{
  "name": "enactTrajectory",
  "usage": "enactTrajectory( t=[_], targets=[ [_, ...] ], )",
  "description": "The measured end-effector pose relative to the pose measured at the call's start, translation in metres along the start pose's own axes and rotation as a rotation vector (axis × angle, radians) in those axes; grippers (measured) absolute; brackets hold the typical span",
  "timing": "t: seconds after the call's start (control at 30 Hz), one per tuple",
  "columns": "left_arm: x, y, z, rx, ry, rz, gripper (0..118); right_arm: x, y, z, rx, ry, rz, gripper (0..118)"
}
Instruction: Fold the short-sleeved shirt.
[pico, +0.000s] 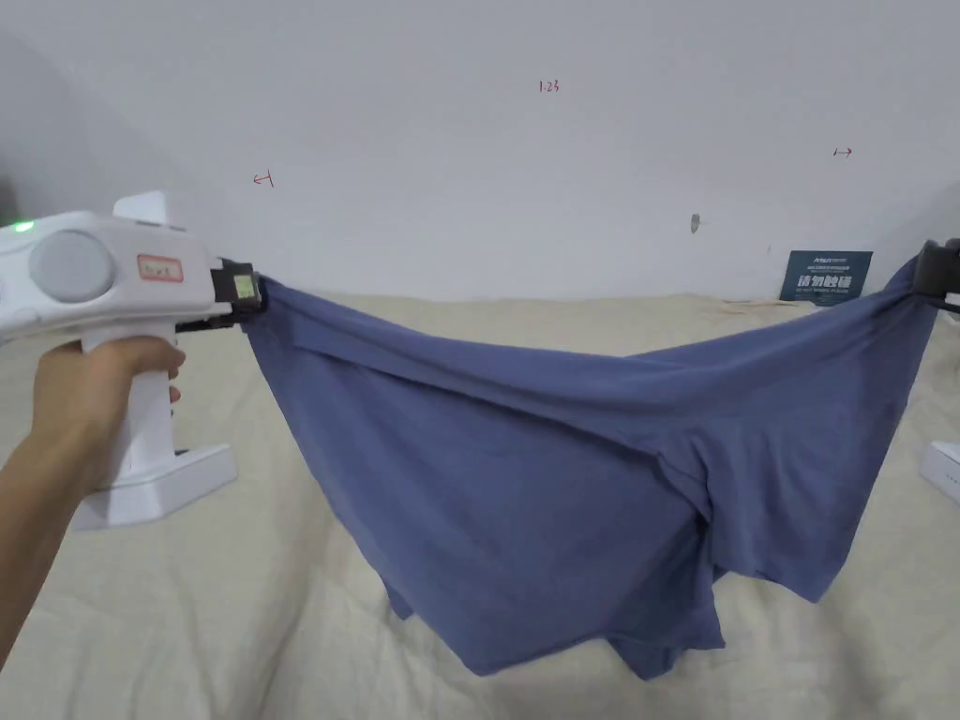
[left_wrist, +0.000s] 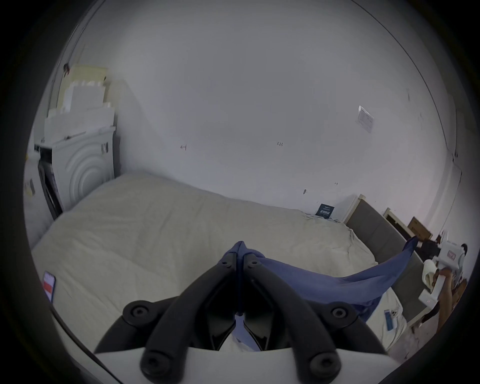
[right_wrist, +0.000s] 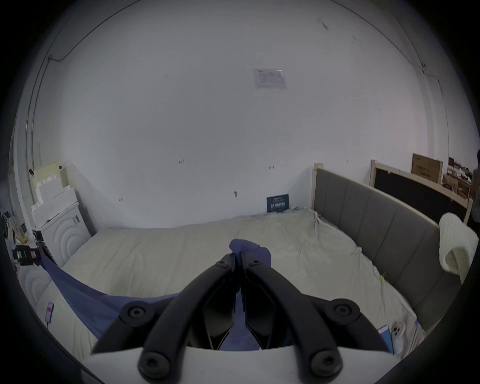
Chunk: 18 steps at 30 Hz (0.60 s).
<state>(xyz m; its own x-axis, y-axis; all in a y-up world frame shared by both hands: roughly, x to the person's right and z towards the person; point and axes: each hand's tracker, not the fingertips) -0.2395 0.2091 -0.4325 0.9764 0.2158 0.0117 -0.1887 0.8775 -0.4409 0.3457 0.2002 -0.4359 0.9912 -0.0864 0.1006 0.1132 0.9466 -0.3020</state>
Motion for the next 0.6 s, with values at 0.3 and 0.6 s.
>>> enactTrajectory(
  t=[0.3, 0.6],
  targets=[
    [0.012, 0.075, -0.046, 0.069, 0.067, -0.059, 1, -0.025, 0.067, -0.039, 0.067, -0.018, 0.043, 2],
    [0.005, 0.061, -0.072, 0.061, 0.086, -0.078, 1, -0.029, 0.057, -0.061, 0.064, -0.023, 0.042, 2]
  ],
)
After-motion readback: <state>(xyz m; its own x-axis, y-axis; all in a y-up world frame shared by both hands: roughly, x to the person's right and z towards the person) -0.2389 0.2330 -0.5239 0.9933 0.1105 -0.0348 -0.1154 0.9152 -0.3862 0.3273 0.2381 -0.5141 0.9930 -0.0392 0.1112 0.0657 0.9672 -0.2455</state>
